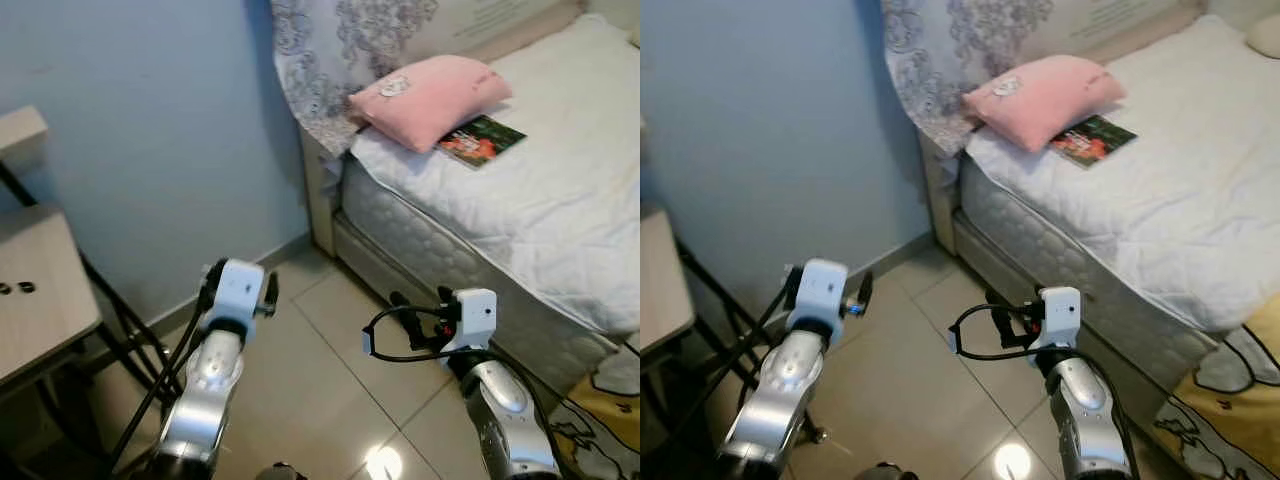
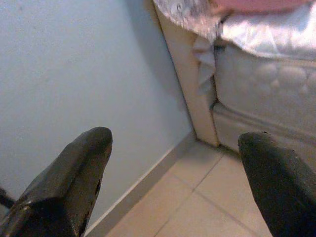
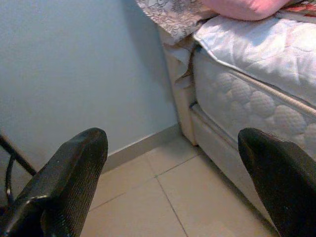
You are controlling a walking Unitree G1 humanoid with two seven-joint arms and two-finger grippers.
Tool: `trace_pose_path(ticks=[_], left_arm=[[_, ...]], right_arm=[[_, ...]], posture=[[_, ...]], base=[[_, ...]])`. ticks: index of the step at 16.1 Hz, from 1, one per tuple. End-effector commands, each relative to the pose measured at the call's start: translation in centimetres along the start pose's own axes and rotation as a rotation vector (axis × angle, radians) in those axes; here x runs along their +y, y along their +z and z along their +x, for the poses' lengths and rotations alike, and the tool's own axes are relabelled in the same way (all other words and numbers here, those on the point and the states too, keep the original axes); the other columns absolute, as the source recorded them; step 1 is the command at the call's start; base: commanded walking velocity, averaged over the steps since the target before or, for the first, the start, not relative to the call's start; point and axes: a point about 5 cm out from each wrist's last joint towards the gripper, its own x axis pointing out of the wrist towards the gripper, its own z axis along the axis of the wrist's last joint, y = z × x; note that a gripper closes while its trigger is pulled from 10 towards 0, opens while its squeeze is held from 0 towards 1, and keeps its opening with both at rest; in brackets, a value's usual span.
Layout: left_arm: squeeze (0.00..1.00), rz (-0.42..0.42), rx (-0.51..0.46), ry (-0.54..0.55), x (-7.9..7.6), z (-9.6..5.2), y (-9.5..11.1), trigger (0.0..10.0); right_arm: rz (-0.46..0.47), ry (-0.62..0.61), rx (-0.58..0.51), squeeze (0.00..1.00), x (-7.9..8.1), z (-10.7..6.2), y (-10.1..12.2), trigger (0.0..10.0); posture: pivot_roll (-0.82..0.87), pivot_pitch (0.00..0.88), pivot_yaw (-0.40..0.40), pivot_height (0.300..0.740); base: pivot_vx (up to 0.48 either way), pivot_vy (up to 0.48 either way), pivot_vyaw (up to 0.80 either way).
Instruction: Clean up the room
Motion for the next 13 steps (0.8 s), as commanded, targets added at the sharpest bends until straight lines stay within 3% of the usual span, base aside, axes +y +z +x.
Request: trace_pose_path(ticks=[1,4,7,9,11,13], left_arm=[[0.00,-0.033,0.014,-0.011,-0.3,0.2,-0.2,10.0],[0.00,0.003,0.012,-0.024,-0.6,0.9,0.1,10.0],[0.00,-0.043,-0.002,0.009,0.0,1.3,0.4,10.0],[0.00,-0.058,-0.007,0.041,0.6,1.1,0.2,10.0],[0.00,-0.229,0.022,0.152,2.3,0.0,-1.2,10.0],[0.00,-0.208,0.043,0.180,2.7,-0.7,-2.0,10.0]], right_arm=[[0.005,-0.042,0.002,0.00,-0.3,-0.2,0.1,10.0],[-0.031,-0.024,-0.012,0.00,-0.4,-0.2,0.4,10.0],[-0.041,-0.001,-0.006,0.00,-0.1,0.1,0.5,10.0],[-0.055,0.004,0.003,0.00,-0.2,-0.2,0.5,10.0],[-0.176,-0.048,0.027,0.00,-1.3,-1.0,0.4,10.0],[-0.220,-0.017,0.069,0.00,-1.8,-1.7,0.3,10.0]], posture=[[-0.19,0.000,0.122,0.736],[-0.19,0.000,0.120,0.736],[-0.19,0.000,0.115,0.736],[-0.18,0.000,0.102,0.736],[-0.19,0.000,0.068,0.736],[-0.18,0.000,0.040,0.736]], base=[[0.000,0.319,0.00],[-0.229,0.269,0.49],[0.000,0.000,0.65],[0.000,-0.437,0.64],[0.000,-0.480,0.61],[0.000,-0.480,0.59]])
